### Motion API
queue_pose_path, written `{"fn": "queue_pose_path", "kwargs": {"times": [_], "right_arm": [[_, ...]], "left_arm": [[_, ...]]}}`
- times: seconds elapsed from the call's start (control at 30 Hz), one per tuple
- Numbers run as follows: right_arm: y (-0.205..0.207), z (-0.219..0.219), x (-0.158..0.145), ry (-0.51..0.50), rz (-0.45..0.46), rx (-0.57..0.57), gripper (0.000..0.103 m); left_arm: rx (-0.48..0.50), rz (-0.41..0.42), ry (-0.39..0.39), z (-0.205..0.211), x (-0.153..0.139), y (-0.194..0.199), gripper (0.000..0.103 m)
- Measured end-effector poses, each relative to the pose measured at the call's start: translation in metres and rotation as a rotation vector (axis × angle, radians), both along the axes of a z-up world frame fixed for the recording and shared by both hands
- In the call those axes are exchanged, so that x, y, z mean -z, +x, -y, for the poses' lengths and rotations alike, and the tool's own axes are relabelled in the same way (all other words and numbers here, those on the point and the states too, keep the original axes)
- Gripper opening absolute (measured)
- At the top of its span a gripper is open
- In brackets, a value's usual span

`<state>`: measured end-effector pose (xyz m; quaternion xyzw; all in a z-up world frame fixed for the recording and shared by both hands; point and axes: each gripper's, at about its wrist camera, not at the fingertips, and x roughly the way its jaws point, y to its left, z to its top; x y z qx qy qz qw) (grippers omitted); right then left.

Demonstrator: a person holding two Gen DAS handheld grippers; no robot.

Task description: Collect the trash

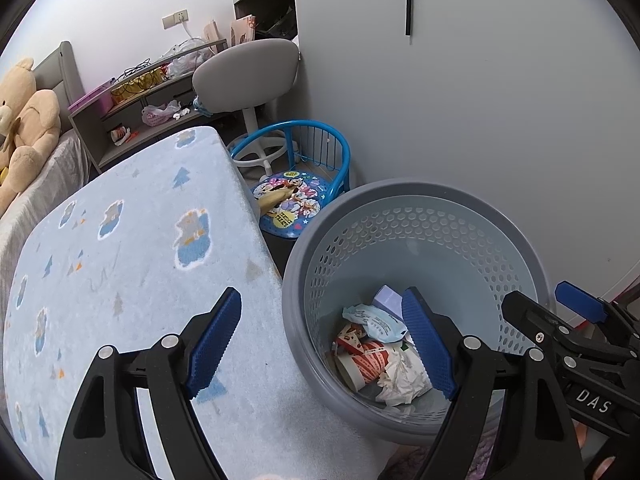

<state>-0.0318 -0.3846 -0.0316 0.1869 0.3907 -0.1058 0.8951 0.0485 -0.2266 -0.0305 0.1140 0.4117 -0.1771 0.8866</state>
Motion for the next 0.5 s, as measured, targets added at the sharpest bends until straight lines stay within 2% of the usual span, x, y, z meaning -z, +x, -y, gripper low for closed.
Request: {"fn": "queue_pose_path", "kwargs": {"times": [0.5], "right_arm": [[0.0000, -0.0004, -0.0001, 0.000, 0.000, 0.000, 0.090]], "left_arm": [[-0.003, 0.002, 0.001, 0.0005, -0.0004, -0.0001, 0.079]]}}
